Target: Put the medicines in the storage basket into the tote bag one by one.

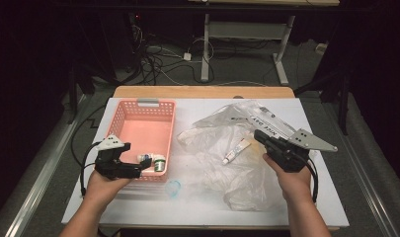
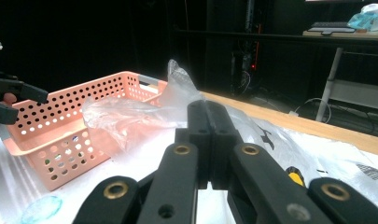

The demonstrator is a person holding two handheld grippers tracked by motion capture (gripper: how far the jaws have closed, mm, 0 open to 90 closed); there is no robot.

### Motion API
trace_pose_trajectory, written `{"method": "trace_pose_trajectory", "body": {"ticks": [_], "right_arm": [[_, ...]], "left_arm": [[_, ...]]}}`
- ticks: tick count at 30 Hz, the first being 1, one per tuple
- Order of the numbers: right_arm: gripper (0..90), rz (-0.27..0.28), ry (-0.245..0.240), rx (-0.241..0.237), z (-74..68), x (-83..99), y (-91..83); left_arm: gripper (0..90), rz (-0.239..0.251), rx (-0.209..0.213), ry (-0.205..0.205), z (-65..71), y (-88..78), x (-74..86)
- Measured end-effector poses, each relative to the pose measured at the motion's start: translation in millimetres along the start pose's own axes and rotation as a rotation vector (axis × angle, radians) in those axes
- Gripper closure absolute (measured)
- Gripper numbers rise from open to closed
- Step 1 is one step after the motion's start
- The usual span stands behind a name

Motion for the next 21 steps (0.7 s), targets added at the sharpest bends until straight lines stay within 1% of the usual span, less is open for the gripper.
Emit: {"method": "trace_pose_trajectory", "body": {"ticks": [4,9,12,15,16,18,19,21], "right_arm": [[90.0,0.001,-0.003,0.001,0.5,0.0,0.0],[90.0,0.0,-0.001,0.001,0.2,0.0,0.0],[90.0,0.0,-0.001,0.0,0.1,-0.2,-0.2],[90.0,0.001,0.0,0.001,0.3,-0.1,-0.1],[90.0,0.0,0.0,0.0,0.3,-0.1,0.1],[90.0,-0.001,0.005,-0.001,0.0,0.1,0.3],[90.0,-0.001,0.005,-0.002,0.0,0.2,0.4],[90.0,0.0,0.003,-0.003,0.0,0.1,0.7]], "left_arm": [[0.5,0.004,-0.005,-0.019,-5.4,-1.6,1.5],[1.4,-0.003,-0.01,-0.016,-5.8,-0.3,2.8],[4.4,-0.002,0.003,-0.02,-4.3,0.0,0.7],[8.1,-0.006,0.018,-0.02,-1.3,2.0,-5.1],[9.1,-0.01,0.02,-0.014,0.2,3.1,-7.2],[12.1,-0.037,0.009,0.006,2.2,5.9,-10.6],[13.2,-0.045,0.013,0.006,2.8,6.7,-12.7],[15.3,-0.058,0.031,-0.013,3.3,9.4,-16.3]]}}
Point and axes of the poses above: each handheld gripper's, and its own axes: y roughly forward along the jaws, x roughly out of its underside, z roughly to its right, the point moved 5 cm from there along y, roughly forward along the jaws, and after that the axes turned 4 degrees about x, right-handed, at the moved point
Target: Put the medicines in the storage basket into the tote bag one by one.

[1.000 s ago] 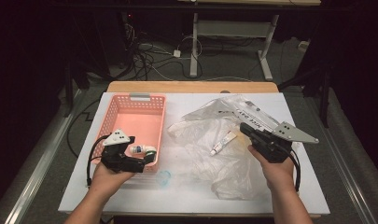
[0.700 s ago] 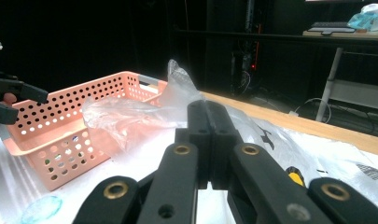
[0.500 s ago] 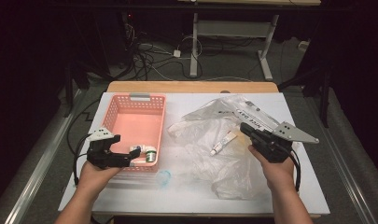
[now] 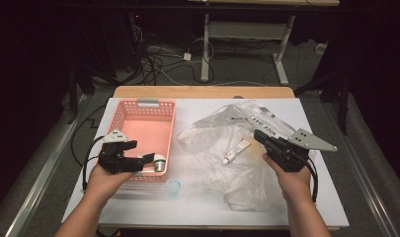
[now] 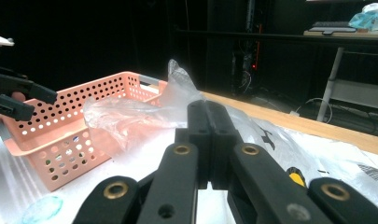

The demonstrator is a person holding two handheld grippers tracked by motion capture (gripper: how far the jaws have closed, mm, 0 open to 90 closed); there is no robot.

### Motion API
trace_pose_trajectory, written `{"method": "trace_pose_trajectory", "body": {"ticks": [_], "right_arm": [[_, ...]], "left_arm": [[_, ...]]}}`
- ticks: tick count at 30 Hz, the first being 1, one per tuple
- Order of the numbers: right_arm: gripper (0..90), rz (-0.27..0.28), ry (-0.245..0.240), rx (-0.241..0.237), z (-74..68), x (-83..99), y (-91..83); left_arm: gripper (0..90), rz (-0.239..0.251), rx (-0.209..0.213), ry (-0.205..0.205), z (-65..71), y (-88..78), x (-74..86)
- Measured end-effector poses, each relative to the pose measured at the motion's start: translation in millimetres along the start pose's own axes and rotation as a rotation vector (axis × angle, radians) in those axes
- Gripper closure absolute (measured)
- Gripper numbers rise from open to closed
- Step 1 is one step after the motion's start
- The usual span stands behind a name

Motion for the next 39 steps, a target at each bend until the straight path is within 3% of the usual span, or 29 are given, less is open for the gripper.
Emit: {"method": "trace_pose_trajectory", "body": {"ticks": [11,20,27,35,39], "right_arm": [[90.0,0.005,0.002,0.0,0.4,-0.9,-1.0],[90.0,0.007,0.005,0.0,0.1,-0.8,-0.6],[90.0,0.001,0.005,-0.003,-0.6,-0.1,-0.1],[90.0,0.005,0.006,0.002,-0.5,-0.8,-0.9],[90.0,0.007,0.001,0.002,-0.2,-1.3,-1.5]], "left_arm": [[31.3,-0.22,0.034,-0.034,-2.9,25.1,-0.4],[42.5,-0.402,0.03,-0.044,-3.8,43.3,0.4],[44.8,-0.531,0.026,-0.052,-3.7,58.6,-2.1],[44.7,-0.598,0.049,-0.112,-11.5,67.1,-8.5],[46.3,-0.652,0.054,-0.11,-13.9,71.5,-7.4]]}}
Point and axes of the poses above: each handheld gripper's, and its own axes: y roughly forward along the jaws, x roughly out of its underside, z roughly to its right, the point moved 5 cm from there along y, roughly forward along the jaws, and after that the axes turned 4 degrees about x, right-handed, at the moved point
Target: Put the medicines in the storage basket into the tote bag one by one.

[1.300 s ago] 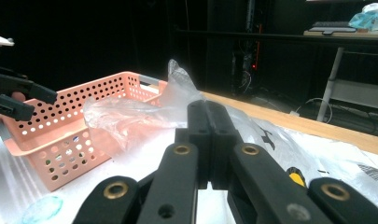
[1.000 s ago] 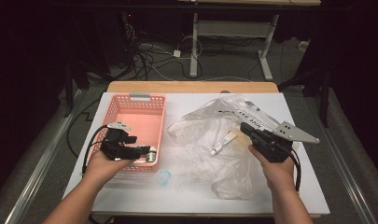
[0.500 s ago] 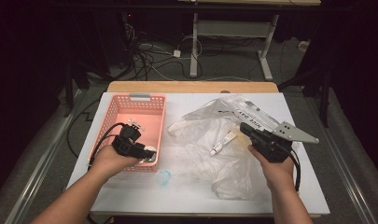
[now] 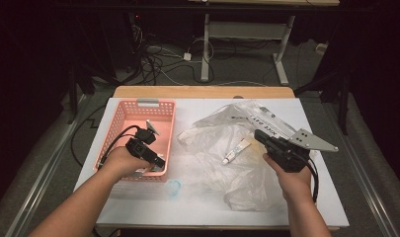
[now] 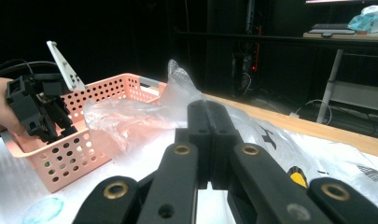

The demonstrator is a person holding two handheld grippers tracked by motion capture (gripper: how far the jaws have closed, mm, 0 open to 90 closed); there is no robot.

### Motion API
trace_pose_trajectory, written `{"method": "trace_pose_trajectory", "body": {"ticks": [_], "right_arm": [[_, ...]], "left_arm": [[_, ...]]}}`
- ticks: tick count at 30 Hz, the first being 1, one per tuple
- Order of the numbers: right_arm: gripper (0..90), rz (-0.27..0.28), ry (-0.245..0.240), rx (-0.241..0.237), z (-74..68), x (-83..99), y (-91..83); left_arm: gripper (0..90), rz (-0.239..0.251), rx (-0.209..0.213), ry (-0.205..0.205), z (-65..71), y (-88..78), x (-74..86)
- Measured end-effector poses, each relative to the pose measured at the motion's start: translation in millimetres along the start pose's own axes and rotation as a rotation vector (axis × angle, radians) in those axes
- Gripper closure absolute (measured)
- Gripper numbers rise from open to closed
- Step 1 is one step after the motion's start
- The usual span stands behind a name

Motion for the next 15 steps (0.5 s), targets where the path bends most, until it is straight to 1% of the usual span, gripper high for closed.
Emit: {"method": "trace_pose_trajectory", "body": {"ticks": [3,5,8,10,13,15], "right_arm": [[90.0,-0.002,0.003,0.0,-0.3,0.3,0.4],[90.0,-0.004,-0.004,0.0,-0.4,0.7,0.8],[90.0,-0.002,-0.007,-0.004,-1.0,0.4,1.0],[90.0,-0.001,-0.005,-0.003,-1.0,0.2,0.7],[90.0,0.0,-0.004,-0.003,-0.8,0.1,0.4],[90.0,-0.001,-0.001,-0.003,-1.2,0.1,0.3]], "left_arm": [[46.4,-0.047,-0.006,-0.001,-0.2,4.2,-0.4],[46.5,-0.08,-0.008,-0.002,-0.2,6.8,-0.4],[47.4,-0.097,-0.027,-0.01,-1.2,8.7,-1.5],[48.3,-0.106,-0.035,-0.008,-1.1,10.3,-1.2],[48.8,-0.108,-0.047,0.0,-0.3,10.7,-0.9],[49.0,-0.103,-0.067,0.007,0.3,10.6,-0.3]]}}
Point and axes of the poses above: each handheld gripper's, and its own axes: y roughly forward along the jaws, x roughly out of its underside, z roughly to its right, the point moved 5 cm from there along y, roughly forward along the jaws, and after that the axes turned 4 degrees about x, right-handed, at the moved point
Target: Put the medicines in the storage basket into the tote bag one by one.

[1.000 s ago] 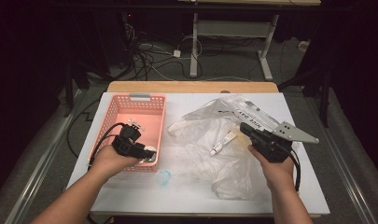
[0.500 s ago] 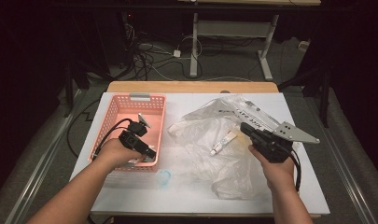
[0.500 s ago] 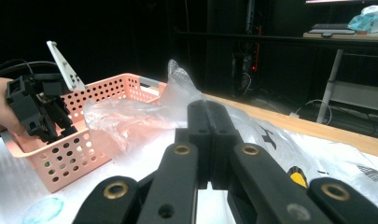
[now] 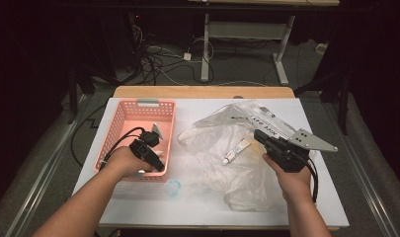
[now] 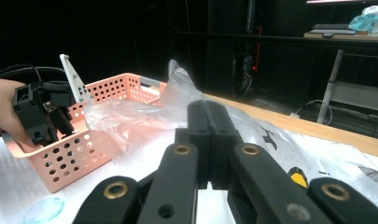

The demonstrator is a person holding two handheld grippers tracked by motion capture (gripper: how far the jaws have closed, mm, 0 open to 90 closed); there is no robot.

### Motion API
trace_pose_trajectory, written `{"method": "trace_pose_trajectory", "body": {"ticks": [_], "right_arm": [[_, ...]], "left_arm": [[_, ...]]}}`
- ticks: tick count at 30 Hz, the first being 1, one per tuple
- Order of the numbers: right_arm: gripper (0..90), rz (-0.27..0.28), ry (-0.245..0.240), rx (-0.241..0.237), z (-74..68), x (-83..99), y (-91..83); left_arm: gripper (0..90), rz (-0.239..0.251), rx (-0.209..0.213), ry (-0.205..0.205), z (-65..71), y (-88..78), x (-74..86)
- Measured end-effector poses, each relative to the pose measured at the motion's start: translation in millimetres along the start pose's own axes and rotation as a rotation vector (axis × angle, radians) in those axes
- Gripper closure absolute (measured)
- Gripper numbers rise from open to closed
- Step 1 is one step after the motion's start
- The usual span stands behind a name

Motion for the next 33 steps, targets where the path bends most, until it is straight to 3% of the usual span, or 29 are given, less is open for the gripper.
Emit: {"method": "trace_pose_trajectory", "body": {"ticks": [6,16,26,33], "right_arm": [[90.0,0.003,-0.003,-0.001,0.0,-0.3,-0.1],[90.0,0.003,0.003,0.004,0.4,-0.5,-0.3],[90.0,0.0,-0.006,0.0,-0.2,0.2,0.5],[90.0,-0.002,-0.002,0.001,0.3,1.0,1.0]], "left_arm": [[49.2,0.049,-0.031,0.019,-0.2,-4.5,1.5],[49.4,0.135,-0.044,0.046,4.1,-12.4,9.0],[49.6,0.282,-0.039,0.035,0.4,-25.3,21.8],[49.5,0.394,-0.072,0.056,0.5,-31.7,31.7]]}}
Point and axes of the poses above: each handheld gripper's, and its own axes: y roughly forward along the jaws, x roughly out of its underside, z roughly to its right, the point moved 5 cm from there along y, roughly forward along the jaws, and after that the axes turned 4 degrees about x, right-handed, at the moved point
